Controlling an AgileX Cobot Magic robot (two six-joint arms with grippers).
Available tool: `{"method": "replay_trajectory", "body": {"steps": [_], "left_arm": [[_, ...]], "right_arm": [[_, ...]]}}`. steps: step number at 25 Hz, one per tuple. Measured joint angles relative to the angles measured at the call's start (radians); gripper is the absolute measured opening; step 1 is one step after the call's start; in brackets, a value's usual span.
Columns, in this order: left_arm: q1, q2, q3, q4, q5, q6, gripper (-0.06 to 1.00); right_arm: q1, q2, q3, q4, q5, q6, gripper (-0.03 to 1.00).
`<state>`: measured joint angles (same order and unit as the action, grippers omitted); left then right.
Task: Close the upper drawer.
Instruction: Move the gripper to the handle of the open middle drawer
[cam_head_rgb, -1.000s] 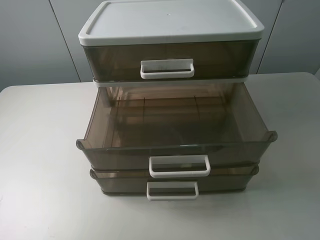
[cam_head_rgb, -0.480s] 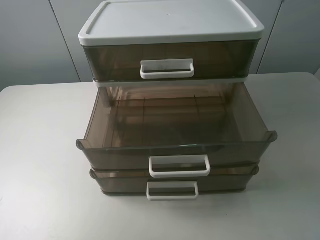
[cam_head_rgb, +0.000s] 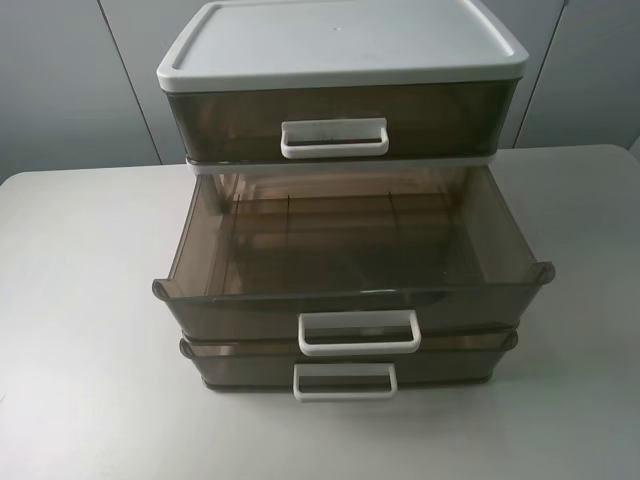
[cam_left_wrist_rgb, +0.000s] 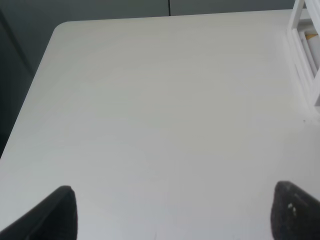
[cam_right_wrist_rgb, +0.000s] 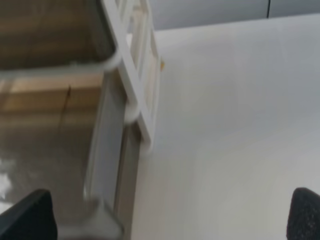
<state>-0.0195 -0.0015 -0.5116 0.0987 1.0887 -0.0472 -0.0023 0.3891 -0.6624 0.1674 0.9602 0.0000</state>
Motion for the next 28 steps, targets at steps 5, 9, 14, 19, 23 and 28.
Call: {"method": "replay_trajectory", "body": {"steps": [5,9,14,19,23,28], "left_arm": [[0.000,0.000,0.000,0.000,0.000,0.000,0.74],[0.000,0.000,0.000,0.000,0.000,0.000,0.74],[0.000,0.000,0.000,0.000,0.000,0.000,0.74],[0.000,0.000,0.000,0.000,0.000,0.000,0.74],[0.000,0.000,0.000,0.000,0.000,0.000,0.74],[0.000,0.000,0.000,0.000,0.000,0.000,0.74]], "right_arm": [[0.039,0.256,-0.158,0.033,-0.066,-0.064,0.70],[0.243,0.405,-0.243,0.013,-0.082,-0.168,0.70],[0.623,0.556,-0.269,-0.093,-0.117,-0.257,0.70],[0.909,0.722,-0.269,-0.129,-0.117,-0.322,0.70],[1.046,0.807,-0.269,-0.129,-0.090,-0.330,0.70],[1.088,0.880,-0.269,-0.093,-0.021,-0.334,0.70]]}}
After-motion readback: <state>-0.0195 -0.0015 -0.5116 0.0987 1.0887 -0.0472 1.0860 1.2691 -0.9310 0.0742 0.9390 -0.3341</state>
